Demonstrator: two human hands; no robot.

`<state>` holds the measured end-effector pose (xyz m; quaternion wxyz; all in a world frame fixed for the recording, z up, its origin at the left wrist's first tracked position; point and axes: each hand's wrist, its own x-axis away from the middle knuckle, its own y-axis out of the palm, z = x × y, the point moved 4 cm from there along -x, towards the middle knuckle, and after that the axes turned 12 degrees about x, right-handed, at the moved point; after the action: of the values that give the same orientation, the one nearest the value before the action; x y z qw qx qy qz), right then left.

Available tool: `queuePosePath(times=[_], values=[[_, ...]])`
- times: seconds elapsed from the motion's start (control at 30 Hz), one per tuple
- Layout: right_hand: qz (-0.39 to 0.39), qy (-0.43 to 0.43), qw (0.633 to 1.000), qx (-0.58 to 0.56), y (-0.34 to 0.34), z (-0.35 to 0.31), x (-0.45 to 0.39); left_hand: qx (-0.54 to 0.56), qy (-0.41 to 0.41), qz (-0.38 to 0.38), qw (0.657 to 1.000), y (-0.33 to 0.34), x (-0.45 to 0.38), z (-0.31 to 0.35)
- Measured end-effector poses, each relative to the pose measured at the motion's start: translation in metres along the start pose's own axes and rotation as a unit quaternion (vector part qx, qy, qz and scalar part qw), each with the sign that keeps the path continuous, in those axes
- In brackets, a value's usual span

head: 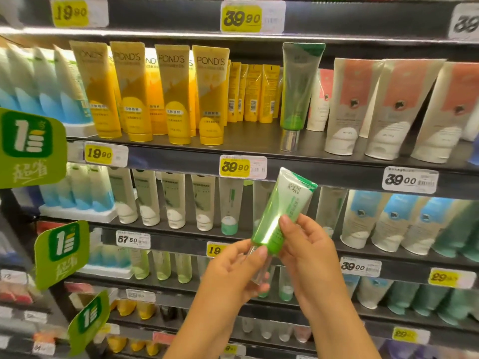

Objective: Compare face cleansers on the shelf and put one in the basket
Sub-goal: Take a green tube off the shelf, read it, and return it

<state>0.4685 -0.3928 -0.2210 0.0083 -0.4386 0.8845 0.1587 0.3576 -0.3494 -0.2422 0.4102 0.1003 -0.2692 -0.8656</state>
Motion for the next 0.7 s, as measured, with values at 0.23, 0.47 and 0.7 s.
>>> queuePosePath(times=[0.23, 0.47, 0.7], values=[[0.005, 0.003, 0.997, -0.079, 0.033, 0.018, 0.005, 0.195, -0.098, -0.027, 0.976, -0.029, 0.004, 0.007], [-0.002, -0.011, 0.996, -0.093, 0.061, 0.027, 0.016, 0.197, -0.131, -0.04, 0.971, -0.06, 0.009, 0.013], [0.016, -0.007, 0.998, -0.061, 0.09, 0.041, 0.03, 0.205, -0.142, -0.037, 0.968, -0.092, 0.018, 0.021]])
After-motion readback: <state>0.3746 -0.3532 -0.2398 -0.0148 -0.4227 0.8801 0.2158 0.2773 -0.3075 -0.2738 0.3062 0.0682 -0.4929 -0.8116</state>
